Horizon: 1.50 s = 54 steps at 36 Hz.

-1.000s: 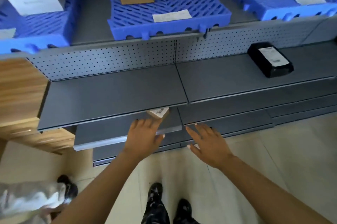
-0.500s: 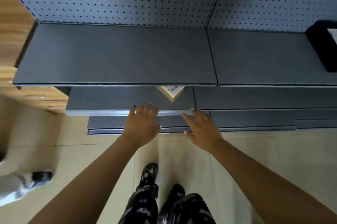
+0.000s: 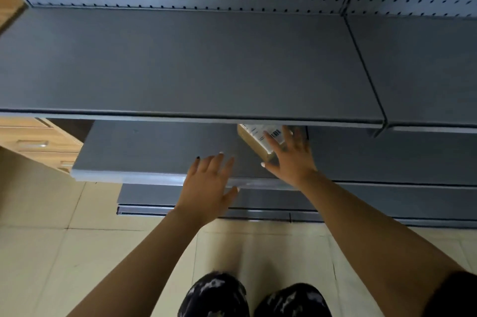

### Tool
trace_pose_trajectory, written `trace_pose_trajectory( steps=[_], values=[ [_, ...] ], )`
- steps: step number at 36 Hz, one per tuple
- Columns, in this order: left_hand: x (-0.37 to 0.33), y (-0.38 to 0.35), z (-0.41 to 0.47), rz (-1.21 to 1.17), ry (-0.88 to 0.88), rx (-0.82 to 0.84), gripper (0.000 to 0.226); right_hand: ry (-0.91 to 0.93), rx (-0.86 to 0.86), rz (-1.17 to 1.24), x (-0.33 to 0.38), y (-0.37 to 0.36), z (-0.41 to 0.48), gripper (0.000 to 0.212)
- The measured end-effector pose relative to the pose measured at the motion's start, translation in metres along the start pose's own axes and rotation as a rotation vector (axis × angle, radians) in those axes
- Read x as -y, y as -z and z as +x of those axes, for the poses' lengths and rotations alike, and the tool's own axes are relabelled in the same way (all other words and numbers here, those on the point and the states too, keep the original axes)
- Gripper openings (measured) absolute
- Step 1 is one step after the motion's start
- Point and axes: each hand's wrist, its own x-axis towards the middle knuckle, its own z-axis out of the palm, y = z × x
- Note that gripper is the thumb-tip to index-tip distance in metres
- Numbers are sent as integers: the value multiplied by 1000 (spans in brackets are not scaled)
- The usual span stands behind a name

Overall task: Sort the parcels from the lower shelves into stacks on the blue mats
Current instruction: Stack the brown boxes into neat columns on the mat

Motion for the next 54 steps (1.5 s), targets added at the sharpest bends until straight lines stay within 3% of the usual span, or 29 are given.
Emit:
trace_pose_trajectory(
  steps=[3, 10, 17, 21, 25, 30, 36, 40, 54],
  values=[
    [2, -14, 9, 1, -1, -22, 62, -23, 0, 37, 0, -14, 17, 82],
    [-1, -24, 11, 16, -29, -38, 60, -75, -190, 157, -4, -22, 13, 55],
    [-13, -13, 8, -1, -70, -58, 60, -149, -111, 196, -3, -16, -7, 85],
    [-12, -19, 13, 4, -61, -49, 61, -160, -114, 232, 6, -15, 5, 92],
    [-9, -36, 14, 23, -25, -48, 60, -185, -139, 186, 16, -22, 30, 90],
    [-4, -44, 7, 18, -6, -15, 64, -233, -182, 186, 21, -25, 29, 68],
    [-15, -14, -10, -14, 8, 38, 65, -111, -267, 368, 13, -15, -43, 63],
    [-42, 23, -27, -38, -47, 98, 68, -15, -270, 355, 7, 14, -120, 59],
    [-150, 193, -58, -142, -312, 73, 80, -3, -389, 379, -26, 201, -303, 54]
  ],
)
